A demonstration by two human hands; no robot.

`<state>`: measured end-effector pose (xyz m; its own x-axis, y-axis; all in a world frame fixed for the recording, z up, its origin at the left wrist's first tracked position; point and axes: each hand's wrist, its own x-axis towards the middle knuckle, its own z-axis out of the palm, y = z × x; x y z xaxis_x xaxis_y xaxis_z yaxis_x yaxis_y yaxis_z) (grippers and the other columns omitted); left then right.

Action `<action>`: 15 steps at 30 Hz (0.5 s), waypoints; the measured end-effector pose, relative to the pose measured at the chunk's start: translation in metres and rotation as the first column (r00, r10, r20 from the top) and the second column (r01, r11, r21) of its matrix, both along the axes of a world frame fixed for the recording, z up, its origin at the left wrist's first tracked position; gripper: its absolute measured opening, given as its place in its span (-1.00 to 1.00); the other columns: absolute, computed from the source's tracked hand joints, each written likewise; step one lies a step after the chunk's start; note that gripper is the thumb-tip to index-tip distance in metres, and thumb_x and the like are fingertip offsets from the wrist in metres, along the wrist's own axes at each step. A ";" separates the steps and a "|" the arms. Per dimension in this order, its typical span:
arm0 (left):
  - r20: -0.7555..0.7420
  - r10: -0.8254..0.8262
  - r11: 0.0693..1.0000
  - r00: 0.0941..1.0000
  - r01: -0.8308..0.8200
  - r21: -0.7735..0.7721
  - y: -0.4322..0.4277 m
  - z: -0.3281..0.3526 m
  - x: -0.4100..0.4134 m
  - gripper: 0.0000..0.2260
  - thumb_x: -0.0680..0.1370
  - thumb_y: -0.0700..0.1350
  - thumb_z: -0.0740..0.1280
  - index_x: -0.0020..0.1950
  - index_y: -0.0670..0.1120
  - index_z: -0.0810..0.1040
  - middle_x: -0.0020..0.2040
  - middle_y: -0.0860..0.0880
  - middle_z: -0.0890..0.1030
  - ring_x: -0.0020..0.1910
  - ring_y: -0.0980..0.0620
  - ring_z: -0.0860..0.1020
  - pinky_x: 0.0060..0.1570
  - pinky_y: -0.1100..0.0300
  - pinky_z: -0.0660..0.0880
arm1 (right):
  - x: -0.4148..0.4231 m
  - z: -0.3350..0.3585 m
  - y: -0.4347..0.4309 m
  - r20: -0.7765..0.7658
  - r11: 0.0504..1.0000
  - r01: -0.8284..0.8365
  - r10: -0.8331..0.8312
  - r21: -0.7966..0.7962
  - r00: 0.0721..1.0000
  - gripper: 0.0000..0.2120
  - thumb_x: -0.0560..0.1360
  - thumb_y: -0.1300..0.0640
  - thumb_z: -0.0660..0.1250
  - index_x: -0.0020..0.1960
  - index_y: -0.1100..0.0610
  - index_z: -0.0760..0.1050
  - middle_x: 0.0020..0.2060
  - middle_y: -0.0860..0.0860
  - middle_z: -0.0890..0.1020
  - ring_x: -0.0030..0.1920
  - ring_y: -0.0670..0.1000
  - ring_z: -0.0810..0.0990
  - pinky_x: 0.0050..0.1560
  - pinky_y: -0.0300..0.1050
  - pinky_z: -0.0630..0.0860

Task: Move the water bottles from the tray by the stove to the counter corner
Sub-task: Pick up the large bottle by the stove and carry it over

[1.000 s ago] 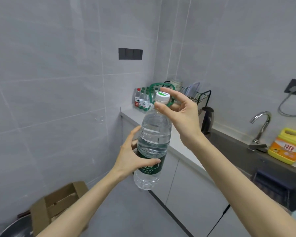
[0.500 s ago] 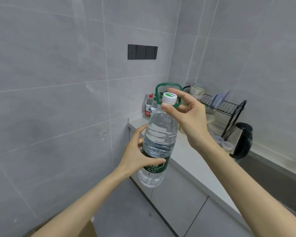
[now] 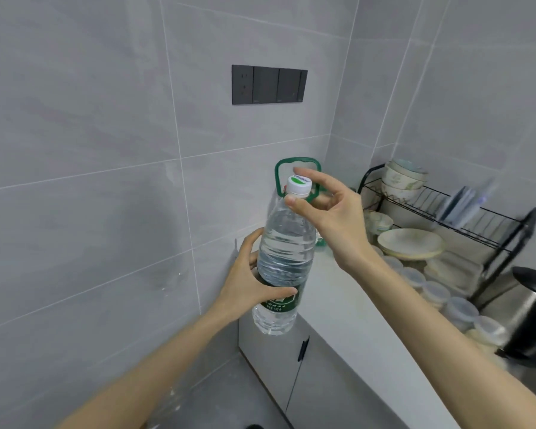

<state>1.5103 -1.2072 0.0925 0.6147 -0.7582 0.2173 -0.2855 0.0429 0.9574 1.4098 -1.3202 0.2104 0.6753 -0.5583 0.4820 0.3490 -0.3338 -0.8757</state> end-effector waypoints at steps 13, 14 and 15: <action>-0.004 0.118 0.979 0.993 -0.116 0.168 -0.169 -0.046 0.175 -0.07 0.14 -0.10 0.68 0.25 0.39 0.18 0.04 0.23 0.61 0.01 0.34 0.58 0.07 0.24 0.54 | 0.180 -0.053 -0.173 -0.136 0.999 -0.048 0.046 -0.010 0.990 -0.62 0.41 0.19 0.50 0.16 -0.09 0.57 -0.46 0.19 0.45 -0.35 0.38 0.37 -0.10 -0.03 0.53; -0.006 0.126 0.974 0.992 -0.123 0.189 -0.178 -0.050 0.185 -0.07 0.13 -0.09 0.68 0.26 0.37 0.18 0.03 0.24 0.61 0.00 0.37 0.58 0.08 0.23 0.54 | 0.190 -0.059 -0.184 -0.158 0.999 -0.045 0.043 -0.008 0.986 -0.61 0.40 0.17 0.51 0.17 -0.10 0.57 -0.48 0.20 0.31 -0.38 0.37 0.24 -0.15 -0.01 0.46; -0.005 0.131 0.970 0.991 -0.127 0.208 -0.186 -0.054 0.193 -0.06 0.13 -0.09 0.68 0.27 0.35 0.17 0.02 0.25 0.61 -0.01 0.38 0.57 0.09 0.21 0.54 | 0.199 -0.065 -0.194 -0.175 0.999 -0.039 0.038 -0.004 0.984 -0.61 0.40 0.15 0.51 0.18 -0.09 0.56 -0.48 0.18 0.25 -0.38 0.33 0.17 -0.18 0.00 0.41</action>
<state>1.7029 -1.3929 0.0385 0.7126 -0.6997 0.0516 -0.2576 -0.1925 0.9469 1.6093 -1.5139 0.1451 0.7705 -0.5268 0.3591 0.2040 -0.3299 -0.9217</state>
